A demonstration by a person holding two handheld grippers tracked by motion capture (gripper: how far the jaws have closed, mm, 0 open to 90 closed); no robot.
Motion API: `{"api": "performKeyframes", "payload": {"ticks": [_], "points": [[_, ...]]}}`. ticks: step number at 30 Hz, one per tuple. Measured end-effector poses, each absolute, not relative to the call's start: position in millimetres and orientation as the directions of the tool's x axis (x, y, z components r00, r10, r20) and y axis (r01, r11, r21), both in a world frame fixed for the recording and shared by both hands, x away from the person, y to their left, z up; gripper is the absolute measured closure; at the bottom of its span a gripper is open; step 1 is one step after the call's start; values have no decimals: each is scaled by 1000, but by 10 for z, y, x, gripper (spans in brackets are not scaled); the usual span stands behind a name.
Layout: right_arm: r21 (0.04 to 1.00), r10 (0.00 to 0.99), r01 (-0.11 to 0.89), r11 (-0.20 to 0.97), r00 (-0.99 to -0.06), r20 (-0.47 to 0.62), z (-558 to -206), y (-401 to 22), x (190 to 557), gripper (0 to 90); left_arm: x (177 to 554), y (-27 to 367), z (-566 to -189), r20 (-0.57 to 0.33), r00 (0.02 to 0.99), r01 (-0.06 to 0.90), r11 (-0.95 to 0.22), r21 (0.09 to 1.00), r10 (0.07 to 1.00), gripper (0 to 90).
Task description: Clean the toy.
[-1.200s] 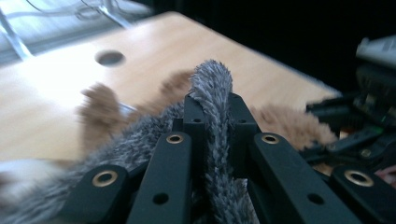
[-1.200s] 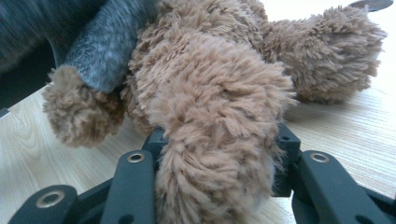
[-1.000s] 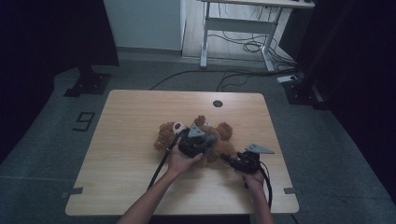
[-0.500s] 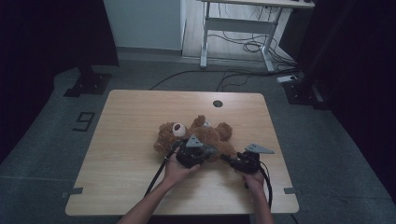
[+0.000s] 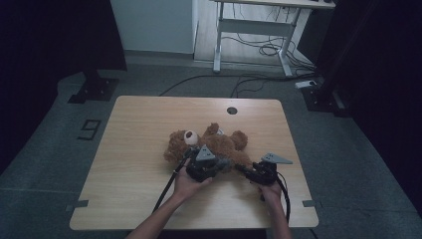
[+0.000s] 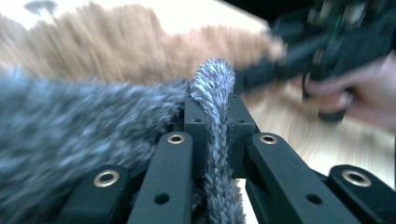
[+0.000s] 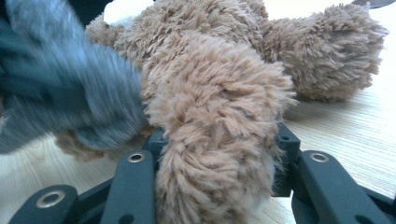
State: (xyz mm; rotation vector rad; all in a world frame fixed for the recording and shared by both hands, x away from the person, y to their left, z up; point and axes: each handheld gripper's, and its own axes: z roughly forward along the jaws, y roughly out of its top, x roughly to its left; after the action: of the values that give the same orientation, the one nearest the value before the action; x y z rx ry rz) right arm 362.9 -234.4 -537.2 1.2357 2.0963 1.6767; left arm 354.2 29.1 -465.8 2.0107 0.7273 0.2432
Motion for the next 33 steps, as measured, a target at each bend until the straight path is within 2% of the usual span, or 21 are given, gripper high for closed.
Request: {"api": "performKeyframes", "payload": {"ticks": [5, 9, 14, 23, 33], "points": [[874, 692, 485, 14, -636, 341, -5373, -2345, 3630, 564, 3649, 283, -4405, -101, 787, 366, -329, 871, 609, 821], [875, 692, 484, 14, -636, 341, -5372, -2344, 3629, 564, 3787, 260, -4373, -106, 768, 389, -328, 861, 632, 820], [872, 691, 489, 19, -636, 342, -5375, -2344, 3630, 564, 3861, 155, -4606, -131, 772, 438, -371, 819, 622, 818], [870, 696, 492, 29, -635, 336, -5378, -2349, 3627, 564, 3703, 131, -4793, -146, 793, 442, -394, 806, 591, 821], [873, 687, 488, 17, -640, 344, -5364, -2360, 3621, 566, 3562, 40, -5216, -147, 807, 476, -484, 734, 572, 820]]}}
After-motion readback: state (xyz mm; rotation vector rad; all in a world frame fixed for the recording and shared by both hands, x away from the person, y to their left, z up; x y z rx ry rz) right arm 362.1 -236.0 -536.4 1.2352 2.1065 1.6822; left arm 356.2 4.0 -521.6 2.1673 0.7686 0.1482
